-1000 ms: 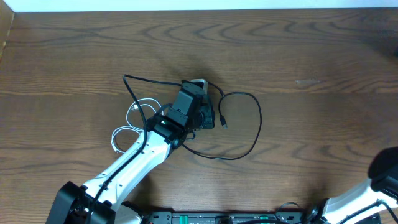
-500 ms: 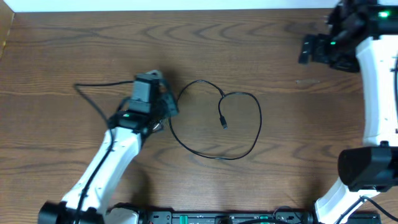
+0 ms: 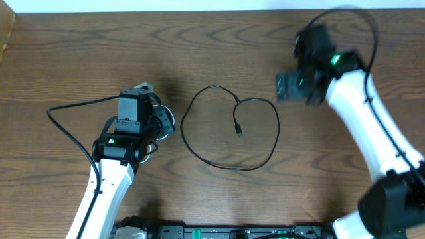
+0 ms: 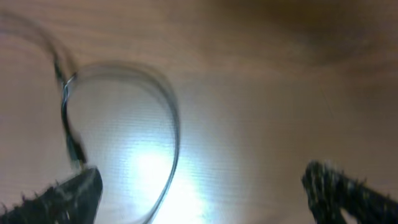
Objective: Untangle cables
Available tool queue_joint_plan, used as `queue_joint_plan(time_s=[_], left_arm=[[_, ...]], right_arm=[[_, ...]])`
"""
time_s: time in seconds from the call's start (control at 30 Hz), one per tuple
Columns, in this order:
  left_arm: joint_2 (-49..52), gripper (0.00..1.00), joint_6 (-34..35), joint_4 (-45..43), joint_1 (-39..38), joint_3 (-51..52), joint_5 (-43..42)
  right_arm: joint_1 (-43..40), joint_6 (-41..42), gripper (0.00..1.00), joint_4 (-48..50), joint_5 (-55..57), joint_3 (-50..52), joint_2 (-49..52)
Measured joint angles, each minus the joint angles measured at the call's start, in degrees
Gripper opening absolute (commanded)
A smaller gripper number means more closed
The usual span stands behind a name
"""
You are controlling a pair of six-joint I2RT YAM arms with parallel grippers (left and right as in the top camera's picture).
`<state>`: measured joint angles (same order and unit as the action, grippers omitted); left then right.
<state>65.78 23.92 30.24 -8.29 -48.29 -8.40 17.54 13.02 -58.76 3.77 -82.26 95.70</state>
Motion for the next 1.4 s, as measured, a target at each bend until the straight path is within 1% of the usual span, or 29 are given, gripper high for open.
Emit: queue_joint_plan(time_s=[0.1, 0.17, 0.27, 0.33, 0.43, 0.47, 0.6, 0.8, 0.93, 1.17, 1.4], left_arm=[[-0.26, 0.28, 0.04, 0.2, 0.0, 0.0, 0.24], [-0.61, 0.28, 0.26, 0.7, 0.0, 0.0, 0.39], [-1.03, 0.27, 0.87, 1.95, 0.0, 0.0, 0.66], [-1.07, 0.27, 1.4, 3.02, 0.0, 0.0, 0.85], [-1.07, 0.27, 1.57, 4.02, 0.0, 0.0, 0.87], [-1.07, 0.27, 1.6, 4.39, 0.0, 0.0, 0.87], [-1.51, 0.27, 2.32, 5.25, 0.0, 0.02, 0.87], [-4.35, 0.27, 3.06, 5.4, 0.0, 0.02, 0.87], [-6.43, 0.27, 3.08, 5.55, 0.0, 0.02, 0.87], [-7.41, 0.27, 3.1, 6.99, 0.0, 0.02, 0.87], [-7.41, 0.27, 3.1, 7.93, 0.0, 0.02, 0.87]], right_arm=[[4.04, 1.22, 0.99, 0.68, -0.39, 5.33, -4.35], [7.15, 4.22, 0.99, -0.35, -0.31, 7.21, -7.32], [11.19, 11.58, 0.99, -2.49, 1.49, 8.81, -10.05], [14.03, 18.27, 0.99, -4.02, 3.43, 10.14, -10.82], [17.75, 27.85, 0.99, -3.43, 5.86, 13.07, -10.78], [19.45, 32.04, 0.99, -2.91, 6.58, 14.58, -10.78], [24.44, 42.64, 0.99, 2.51, 8.07, 18.82, -10.73], [30.18, 56.52, 0.99, 7.93, 8.55, 25.09, -10.73], [32.61, 64.28, 0.99, 13.84, 8.66, 29.49, -10.67], [33.75, 71.04, 0.99, 23.04, 7.43, 33.57, -10.47], [34.6, 73.35, 0.99, 25.94, 5.86, 33.75, -8.31]])
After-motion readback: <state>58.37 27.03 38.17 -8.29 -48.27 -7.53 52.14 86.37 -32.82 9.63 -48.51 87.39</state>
